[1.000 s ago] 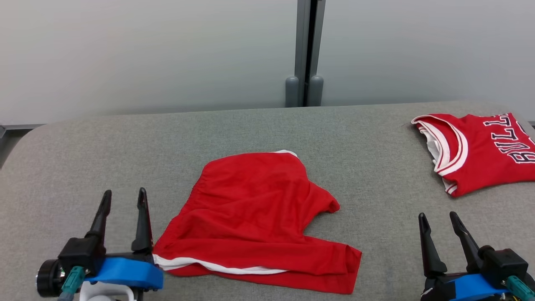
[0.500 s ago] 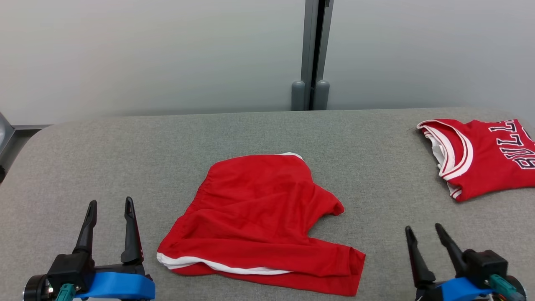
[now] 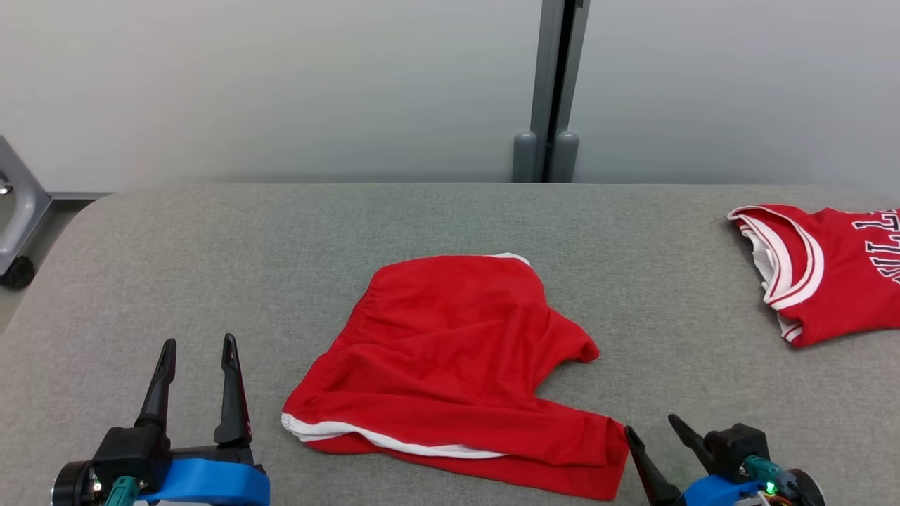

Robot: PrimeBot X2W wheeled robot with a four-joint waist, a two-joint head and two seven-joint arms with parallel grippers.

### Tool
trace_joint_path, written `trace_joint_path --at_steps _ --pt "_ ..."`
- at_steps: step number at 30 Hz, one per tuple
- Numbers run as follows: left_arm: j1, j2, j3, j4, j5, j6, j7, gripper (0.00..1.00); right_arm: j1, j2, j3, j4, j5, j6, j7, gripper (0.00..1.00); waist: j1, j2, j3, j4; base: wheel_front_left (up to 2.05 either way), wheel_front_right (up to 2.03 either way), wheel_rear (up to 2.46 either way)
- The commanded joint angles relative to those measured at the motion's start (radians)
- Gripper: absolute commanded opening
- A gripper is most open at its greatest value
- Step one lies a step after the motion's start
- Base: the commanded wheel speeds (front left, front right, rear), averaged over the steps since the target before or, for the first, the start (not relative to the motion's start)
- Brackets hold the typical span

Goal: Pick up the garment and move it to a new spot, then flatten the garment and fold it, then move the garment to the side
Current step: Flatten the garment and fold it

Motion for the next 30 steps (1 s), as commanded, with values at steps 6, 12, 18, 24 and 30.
trace_joint_path --at_steps 6,12,18,24,30 --pt "-0.019 -0.007 0.015 0.003 0.014 -0.009 -0.005 1.0 -0.063 -0.004 0.044 0.125 0.018 0.0 -0.026 1.0 0.0 0.0 0.016 0.019 0.0 0.0 0.0" --pt "-0.029 -0.013 0.02 0.008 0.017 -0.017 -0.005 1.0 -0.124 0.008 0.106 0.229 0.044 0.0 -0.053 0.29 0.0 0.0 0.029 0.025 0.0 0.0 0.0" --pt "-0.043 -0.017 0.022 0.015 0.022 -0.02 -0.005 1.0 -0.206 -0.01 0.125 0.295 0.086 0.0 -0.09 0.0 0.0 0.0 0.038 0.026 0.0 0.0 0.0" --pt "-0.049 -0.022 0.02 0.022 0.024 -0.026 -0.005 1.0 -0.298 -0.041 0.089 0.35 0.135 0.0 -0.116 0.0 0.0 0.0 0.042 0.041 0.0 0.0 0.0" --pt "-0.043 -0.025 0.025 0.025 0.025 -0.03 -0.005 1.0 -0.357 -0.047 0.088 0.434 0.167 0.0 -0.114 0.49 0.0 0.0 0.043 0.048 0.0 0.0 0.0"
